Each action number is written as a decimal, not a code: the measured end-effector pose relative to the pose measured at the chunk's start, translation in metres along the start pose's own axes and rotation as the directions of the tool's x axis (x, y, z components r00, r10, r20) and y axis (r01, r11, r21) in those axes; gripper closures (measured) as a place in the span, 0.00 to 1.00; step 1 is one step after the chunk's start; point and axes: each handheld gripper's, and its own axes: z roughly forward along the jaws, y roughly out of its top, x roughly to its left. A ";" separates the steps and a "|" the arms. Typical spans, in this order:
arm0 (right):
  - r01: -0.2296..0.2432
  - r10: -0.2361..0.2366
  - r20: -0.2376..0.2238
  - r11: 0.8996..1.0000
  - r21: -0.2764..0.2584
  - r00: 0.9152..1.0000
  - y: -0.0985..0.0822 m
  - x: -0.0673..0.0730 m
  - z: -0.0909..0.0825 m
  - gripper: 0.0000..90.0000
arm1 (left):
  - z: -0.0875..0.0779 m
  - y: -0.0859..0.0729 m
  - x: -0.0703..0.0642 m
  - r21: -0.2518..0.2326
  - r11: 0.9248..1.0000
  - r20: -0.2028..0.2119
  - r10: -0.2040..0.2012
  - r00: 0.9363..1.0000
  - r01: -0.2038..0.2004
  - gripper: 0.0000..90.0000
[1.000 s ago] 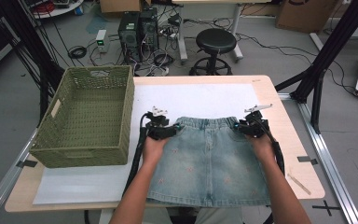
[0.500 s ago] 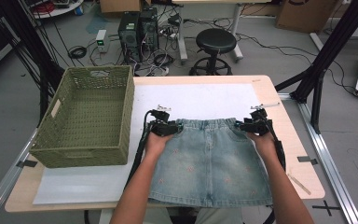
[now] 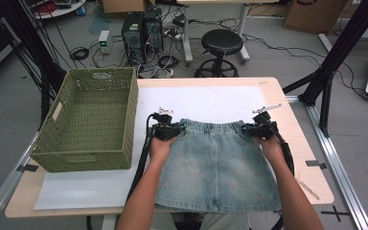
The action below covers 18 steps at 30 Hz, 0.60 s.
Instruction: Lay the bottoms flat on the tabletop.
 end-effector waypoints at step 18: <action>-0.075 0.081 0.034 0.985 -0.153 0.996 0.000 -0.012 -0.015 0.62 | -0.016 0.015 0.005 -0.145 0.989 -0.013 0.013 1.000 -0.015 0.59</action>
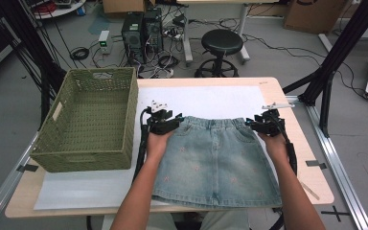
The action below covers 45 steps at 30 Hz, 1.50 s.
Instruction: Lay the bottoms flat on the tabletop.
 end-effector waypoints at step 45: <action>0.097 -0.097 -0.003 0.981 0.168 0.995 -0.016 -0.001 0.016 0.70 | 0.001 0.000 0.006 0.089 0.995 -0.072 -0.030 0.997 0.036 0.59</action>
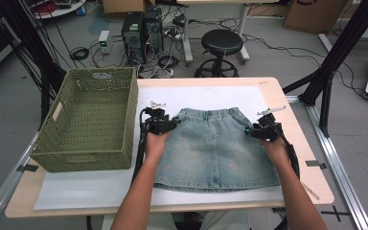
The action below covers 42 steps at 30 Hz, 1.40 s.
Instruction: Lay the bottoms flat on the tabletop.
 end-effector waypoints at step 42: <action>-0.104 0.104 -0.006 0.992 -0.069 0.995 0.016 -0.024 -0.023 0.57 | 0.007 0.003 0.012 0.011 0.998 0.064 -0.055 0.996 0.054 0.54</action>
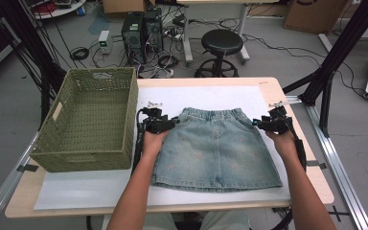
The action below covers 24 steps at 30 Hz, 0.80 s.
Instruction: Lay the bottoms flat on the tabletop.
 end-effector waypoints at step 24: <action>0.021 -0.018 0.108 0.999 -0.032 0.994 0.020 0.003 0.046 0.73 | 0.024 0.007 -0.001 -0.021 0.996 -0.102 0.080 0.992 -0.083 0.64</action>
